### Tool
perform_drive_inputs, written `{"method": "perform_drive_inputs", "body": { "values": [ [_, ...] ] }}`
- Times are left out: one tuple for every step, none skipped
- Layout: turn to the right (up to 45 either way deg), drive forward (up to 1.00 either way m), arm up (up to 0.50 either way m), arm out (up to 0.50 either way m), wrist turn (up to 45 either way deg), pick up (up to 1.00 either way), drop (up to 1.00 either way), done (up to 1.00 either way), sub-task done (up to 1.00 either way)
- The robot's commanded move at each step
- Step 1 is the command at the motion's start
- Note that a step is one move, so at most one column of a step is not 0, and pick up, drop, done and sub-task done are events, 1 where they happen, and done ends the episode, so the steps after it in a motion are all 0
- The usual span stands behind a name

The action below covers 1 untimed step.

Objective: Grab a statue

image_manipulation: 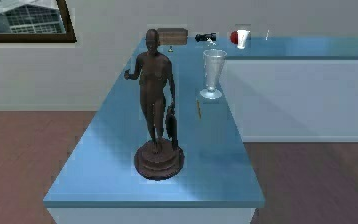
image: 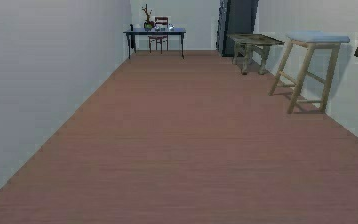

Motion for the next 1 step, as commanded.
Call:
{"method": "perform_drive_inputs", "body": {
  "values": [
    [0.0, 0.0, 0.5, 0.0, 0.0, 0.0, 0.0, 0.0, 0.0]
  ]
}}
